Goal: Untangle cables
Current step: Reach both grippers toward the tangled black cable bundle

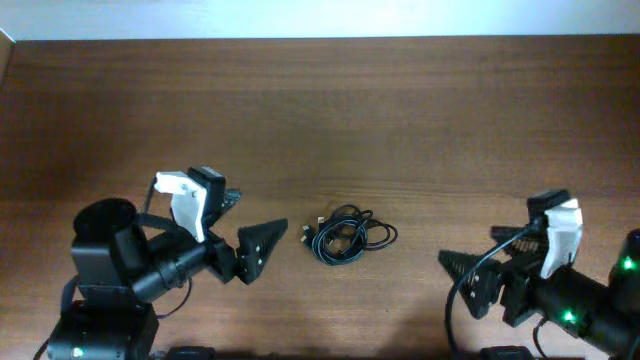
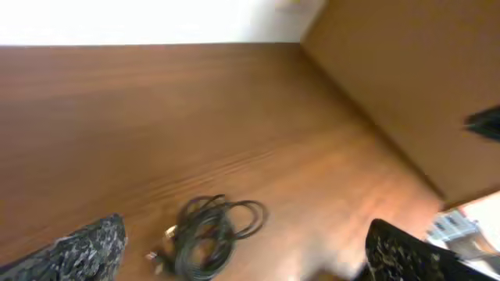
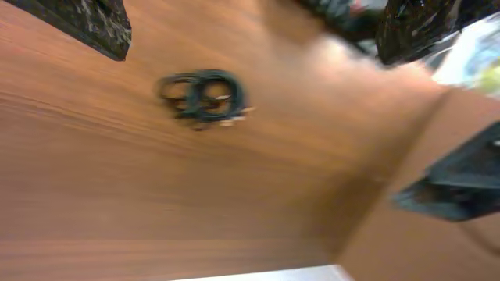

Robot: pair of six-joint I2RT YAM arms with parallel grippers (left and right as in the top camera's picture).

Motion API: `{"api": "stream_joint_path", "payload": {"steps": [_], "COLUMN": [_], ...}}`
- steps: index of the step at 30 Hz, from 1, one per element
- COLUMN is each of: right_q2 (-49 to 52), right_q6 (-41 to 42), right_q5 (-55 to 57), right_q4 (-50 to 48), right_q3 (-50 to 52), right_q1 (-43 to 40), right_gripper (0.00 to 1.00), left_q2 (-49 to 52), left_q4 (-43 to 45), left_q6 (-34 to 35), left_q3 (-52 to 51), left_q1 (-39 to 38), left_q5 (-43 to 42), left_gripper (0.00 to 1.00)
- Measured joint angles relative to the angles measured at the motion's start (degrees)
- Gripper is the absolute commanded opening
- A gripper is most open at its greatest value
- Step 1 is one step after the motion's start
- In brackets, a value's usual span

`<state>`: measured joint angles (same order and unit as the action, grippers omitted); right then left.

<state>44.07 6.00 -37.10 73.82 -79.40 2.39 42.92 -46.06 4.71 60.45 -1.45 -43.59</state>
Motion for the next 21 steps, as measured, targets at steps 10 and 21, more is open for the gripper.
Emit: {"api": "stream_joint_path", "payload": {"steps": [10,21], "right_q2": [9.05,20.61], "right_q6": [20.65,47.84], "right_q5": [3.45,19.43], "right_q4": [6.99,-25.09], "right_q3": [3.61,25.51], "right_q1": [0.00,14.67], "right_gripper": [0.91,0.77], "left_q2": [6.80,8.63], "left_q4": [-0.42,12.72], "left_q6": [17.07,22.60], "left_q3": [0.44,0.70], "left_q1": [-0.02,-0.02], "left_q5": [3.69,-1.25], "left_gripper": [0.99,0.99]}}
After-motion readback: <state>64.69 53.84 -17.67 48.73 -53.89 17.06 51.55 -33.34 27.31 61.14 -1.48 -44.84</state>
